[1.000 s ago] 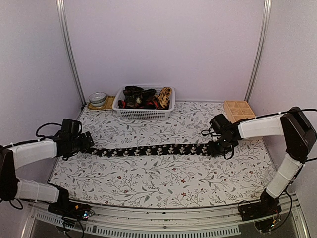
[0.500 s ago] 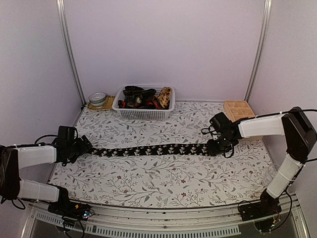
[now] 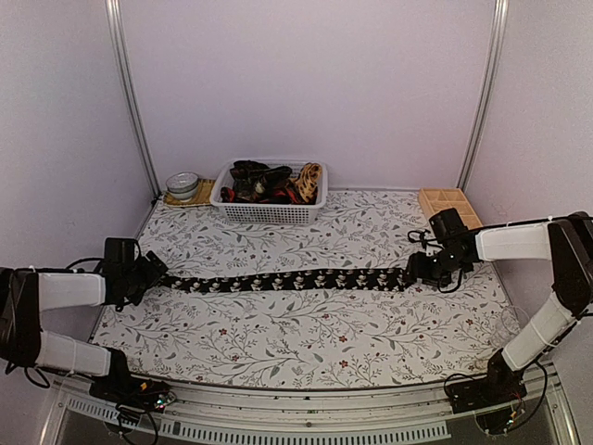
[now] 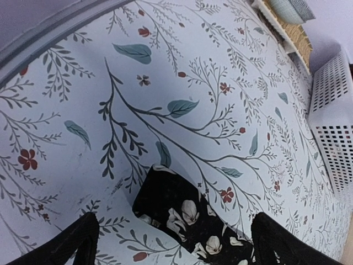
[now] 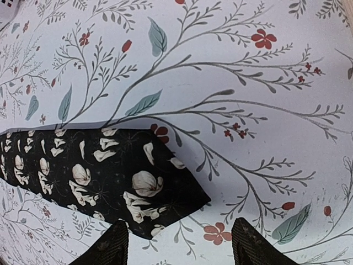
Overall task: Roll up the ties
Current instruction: Flatten out the tie at the center of the board, then pick up the tie from the center of the board, then place the tie at the center of the board.
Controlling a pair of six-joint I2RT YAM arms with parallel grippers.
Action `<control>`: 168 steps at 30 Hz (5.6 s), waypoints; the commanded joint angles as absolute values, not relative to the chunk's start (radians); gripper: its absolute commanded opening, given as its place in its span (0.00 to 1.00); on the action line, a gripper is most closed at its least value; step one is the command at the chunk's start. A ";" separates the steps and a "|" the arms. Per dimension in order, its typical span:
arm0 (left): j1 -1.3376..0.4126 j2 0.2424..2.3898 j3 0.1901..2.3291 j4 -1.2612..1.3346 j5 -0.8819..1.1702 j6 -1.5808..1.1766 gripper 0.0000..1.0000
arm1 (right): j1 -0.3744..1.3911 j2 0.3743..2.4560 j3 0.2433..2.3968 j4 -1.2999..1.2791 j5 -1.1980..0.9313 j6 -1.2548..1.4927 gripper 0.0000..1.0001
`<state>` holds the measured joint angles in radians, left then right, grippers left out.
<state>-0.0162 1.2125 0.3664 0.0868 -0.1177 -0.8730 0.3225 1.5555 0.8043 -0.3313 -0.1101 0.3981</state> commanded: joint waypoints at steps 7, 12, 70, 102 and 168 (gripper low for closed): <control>0.015 1.283 0.352 0.166 -0.077 -0.873 0.92 | 0.287 1.591 0.800 -0.222 -0.249 0.471 0.63; 0.031 1.302 0.359 0.176 -0.079 -0.861 0.86 | 0.286 1.637 0.811 -0.225 -0.230 0.463 0.62; -0.572 1.451 1.302 0.163 0.159 -0.577 0.00 | 0.285 1.450 0.994 -0.334 -0.256 0.399 0.57; -0.765 1.263 1.156 0.348 0.294 -0.368 0.00 | 0.822 1.954 0.739 1.189 -0.375 1.743 0.94; -0.768 1.618 1.714 0.524 0.430 -0.152 0.00 | 0.797 2.228 0.973 1.492 0.070 2.107 1.00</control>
